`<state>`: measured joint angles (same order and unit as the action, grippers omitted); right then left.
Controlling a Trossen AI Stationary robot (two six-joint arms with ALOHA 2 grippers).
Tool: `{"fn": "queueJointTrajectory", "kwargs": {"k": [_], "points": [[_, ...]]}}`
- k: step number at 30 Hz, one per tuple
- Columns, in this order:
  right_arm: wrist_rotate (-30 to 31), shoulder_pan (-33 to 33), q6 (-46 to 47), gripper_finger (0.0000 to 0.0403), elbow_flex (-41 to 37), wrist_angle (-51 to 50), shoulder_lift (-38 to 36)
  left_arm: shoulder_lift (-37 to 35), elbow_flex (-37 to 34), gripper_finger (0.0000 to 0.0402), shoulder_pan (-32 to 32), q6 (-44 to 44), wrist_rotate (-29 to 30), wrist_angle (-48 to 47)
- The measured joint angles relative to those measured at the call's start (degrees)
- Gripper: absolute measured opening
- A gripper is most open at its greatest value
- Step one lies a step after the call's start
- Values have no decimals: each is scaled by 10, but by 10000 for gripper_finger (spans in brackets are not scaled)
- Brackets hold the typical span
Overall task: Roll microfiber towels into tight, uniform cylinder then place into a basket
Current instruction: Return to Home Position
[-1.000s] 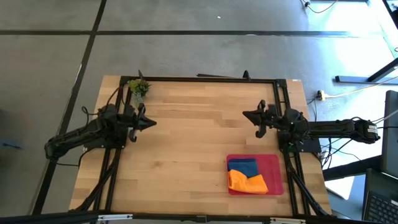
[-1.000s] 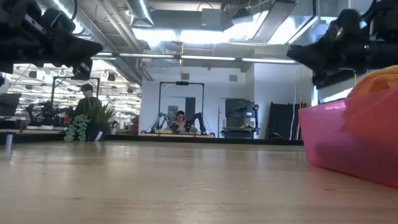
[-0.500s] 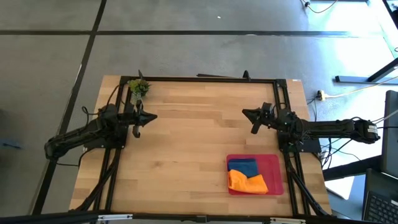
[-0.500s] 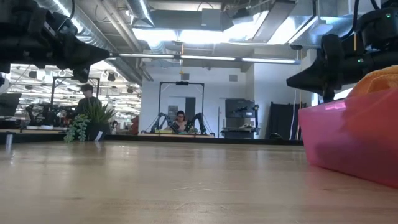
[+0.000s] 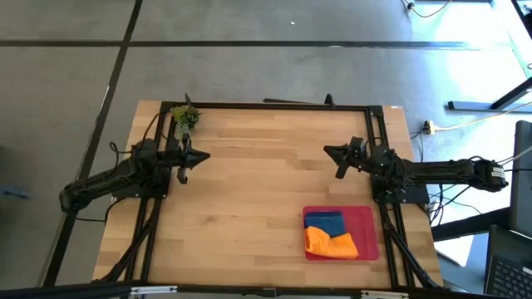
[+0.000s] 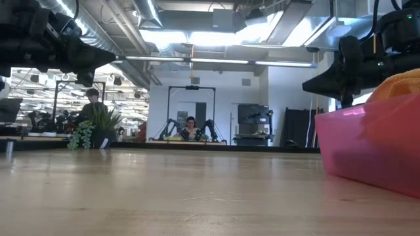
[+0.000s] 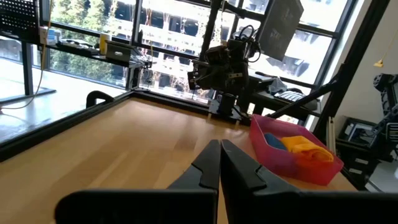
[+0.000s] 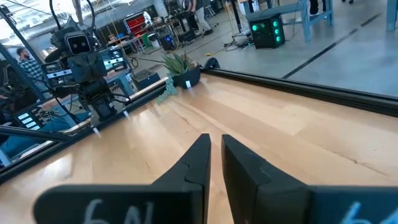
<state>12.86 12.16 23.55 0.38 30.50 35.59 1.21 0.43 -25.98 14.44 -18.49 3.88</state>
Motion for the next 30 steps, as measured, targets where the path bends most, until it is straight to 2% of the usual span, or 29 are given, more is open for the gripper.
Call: {"fn": "queueJointTrajectory", "kwargs": {"k": [18, 23, 30], "points": [[0, 0, 0, 42, 0, -3, -6, 0, 0, 2, 0, 0, 0, 0], [0, 0, 0, 42, 0, -13, -60, 0, 0, 2, 0, 0, 0, 0], [0, 0, 0, 42, 0, -27, -178, 0, 0, 2, 0, 0, 0, 0]]}}
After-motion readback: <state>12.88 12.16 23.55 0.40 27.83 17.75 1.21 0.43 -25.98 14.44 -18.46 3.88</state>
